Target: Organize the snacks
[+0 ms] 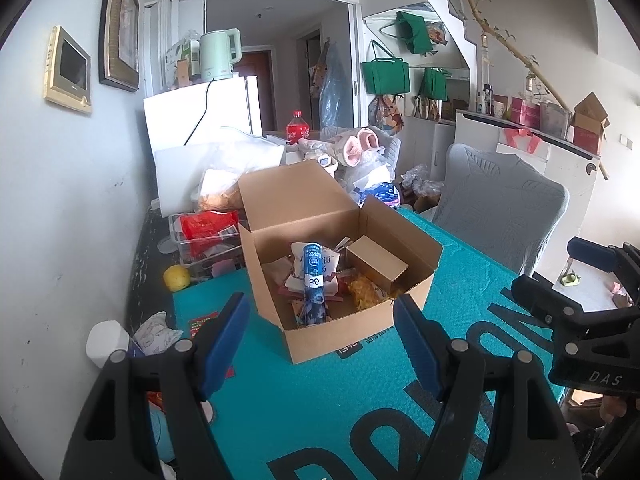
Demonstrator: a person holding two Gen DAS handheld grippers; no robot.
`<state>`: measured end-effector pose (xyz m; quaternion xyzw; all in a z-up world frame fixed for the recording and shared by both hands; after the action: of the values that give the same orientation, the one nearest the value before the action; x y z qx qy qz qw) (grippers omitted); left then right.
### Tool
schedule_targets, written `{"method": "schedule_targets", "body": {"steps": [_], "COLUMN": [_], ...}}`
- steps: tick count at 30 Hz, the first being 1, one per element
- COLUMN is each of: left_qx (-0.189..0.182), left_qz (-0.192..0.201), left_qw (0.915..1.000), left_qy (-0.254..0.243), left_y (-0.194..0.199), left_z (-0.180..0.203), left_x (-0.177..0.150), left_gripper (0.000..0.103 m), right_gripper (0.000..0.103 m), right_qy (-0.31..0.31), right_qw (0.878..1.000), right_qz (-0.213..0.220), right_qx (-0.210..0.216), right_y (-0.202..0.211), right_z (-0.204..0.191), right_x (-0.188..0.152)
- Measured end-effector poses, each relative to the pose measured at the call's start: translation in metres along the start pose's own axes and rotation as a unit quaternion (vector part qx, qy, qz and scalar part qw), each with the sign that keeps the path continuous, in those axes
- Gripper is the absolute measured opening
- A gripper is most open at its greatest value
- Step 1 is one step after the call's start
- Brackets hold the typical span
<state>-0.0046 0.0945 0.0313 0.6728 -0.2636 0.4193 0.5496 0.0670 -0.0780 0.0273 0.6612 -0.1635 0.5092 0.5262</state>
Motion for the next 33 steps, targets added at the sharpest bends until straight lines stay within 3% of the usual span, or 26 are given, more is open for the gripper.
{"method": "schedule_targets", "body": {"steps": [33], "left_qx": [0.008], "left_qz": [-0.014], "left_qw": [0.9999], "left_qy": [-0.007], "left_y": [-0.0079], "left_z": [0.0043], "left_x": [-0.0041], "left_gripper": [0.074], "right_gripper": [0.096], "right_qy": [-0.005], "right_qw": [1.000], "right_qz": [-0.010], "right_qx": [-0.015], "right_y": [-0.0012], "right_z": [0.0051], "right_x": [-0.0033]}}
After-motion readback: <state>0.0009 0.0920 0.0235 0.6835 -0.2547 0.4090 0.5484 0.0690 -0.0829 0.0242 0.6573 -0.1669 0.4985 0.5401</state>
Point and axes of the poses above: each gripper's, at about its wrist camera, not at the fingertips, and y roughly against the way its jaws point, z to its right, x to its top, the point moved 4 cm from there along -y, roughly the way its jaws point
